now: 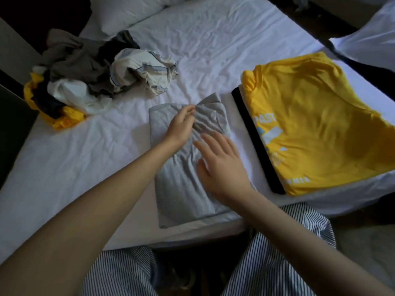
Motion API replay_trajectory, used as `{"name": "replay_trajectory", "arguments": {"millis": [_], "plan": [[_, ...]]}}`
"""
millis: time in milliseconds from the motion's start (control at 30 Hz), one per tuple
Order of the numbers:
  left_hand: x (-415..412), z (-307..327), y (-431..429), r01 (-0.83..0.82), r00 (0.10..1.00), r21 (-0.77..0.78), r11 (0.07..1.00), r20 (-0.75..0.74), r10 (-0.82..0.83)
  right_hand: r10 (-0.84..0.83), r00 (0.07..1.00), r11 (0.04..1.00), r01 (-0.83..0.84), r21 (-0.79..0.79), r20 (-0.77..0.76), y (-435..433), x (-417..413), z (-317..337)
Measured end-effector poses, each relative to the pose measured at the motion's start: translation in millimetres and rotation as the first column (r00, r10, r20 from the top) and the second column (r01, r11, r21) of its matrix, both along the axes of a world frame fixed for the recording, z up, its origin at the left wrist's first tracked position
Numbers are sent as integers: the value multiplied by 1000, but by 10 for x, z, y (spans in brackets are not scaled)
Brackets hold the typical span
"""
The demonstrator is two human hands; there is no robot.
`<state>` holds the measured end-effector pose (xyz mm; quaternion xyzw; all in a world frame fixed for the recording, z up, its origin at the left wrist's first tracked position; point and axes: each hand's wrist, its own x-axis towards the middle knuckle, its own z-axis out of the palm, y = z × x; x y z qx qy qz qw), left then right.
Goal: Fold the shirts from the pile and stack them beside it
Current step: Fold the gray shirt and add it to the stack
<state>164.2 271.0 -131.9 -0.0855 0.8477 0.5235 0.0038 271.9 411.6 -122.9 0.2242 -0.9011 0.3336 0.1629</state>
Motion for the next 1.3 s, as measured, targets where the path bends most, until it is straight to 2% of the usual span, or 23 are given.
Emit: {"name": "replay_trajectory", "arguments": {"millis": [67, 100, 167, 200, 233, 267, 400, 500, 600, 667, 733, 800, 833, 867, 967, 1067, 1300], "plan": [[220, -57, -132, 74, 994, -210, 975, -67, -90, 45, 997, 984, -55, 167, 66, -238, -145, -50], [331, -120, -210, 117, 984, -355, 927, -82, -155, 53, 988, 966, -86, 242, 142, -284, -200, -136], [557, -292, -342, 218, 956, -669, 710, 1, -293, 45, 954, 909, -162, 384, 295, -243, -263, -380], [633, -367, -383, 262, 946, -759, 596, 81, -313, 55, 943, 886, -199, 420, 329, -184, -273, -512], [673, -415, -406, 282, 944, -801, 528, 133, -303, 59, 942, 875, -208, 437, 331, -129, -284, -592], [665, -447, -425, 284, 947, -814, 506, 155, -282, 59, 943, 864, -213, 456, 327, -96, -305, -625], [491, -462, -539, 311, 946, -805, 505, 213, -243, 35, 932, 842, -222, 491, 361, -108, -343, -615], [356, -463, -774, 260, 966, -779, 571, 219, -141, 34, 934, 835, -222, 504, 354, -102, -339, -591], [227, -386, -932, 251, 944, -735, 630, 330, 9, 67, 951, 825, -223, 519, 302, -108, -438, -429], [131, -302, -916, 269, 928, -717, 643, 371, 26, 68, 956, 819, -216, 531, 284, -135, -607, -196], [101, -216, -828, 226, 954, -782, 581, 298, 31, 47, 957, 789, -211, 577, 285, -191, -893, -23], [140, -156, -716, 100, 994, -877, 470, 113, 0, 109, 986, 801, -162, 577, 125, -307, -1088, 35], [170, -148, -667, 54, 998, -897, 439, 42, -37, 149, 987, 816, -156, 557, 59, -367, -1163, -1], [201, -162, -618, 49, 996, -902, 429, 12, -88, 188, 980, 817, -189, 545, 58, -409, -1236, -79], [162, -311, -531, 200, 971, -880, 431, 118, -210, 189, 963, 765, -267, 586, 191, -415, -1397, -390], [-72, -420, -642, 305, 952, -806, 508, 237, -196, 99, 956, 773, -248, 584, 275, -352, -1561, -554], [-324, -538, -796, 186, 982, -824, 535, 134, -135, 38, 949, 825, -207, 526, 313, -357, -1606, -632]]}}
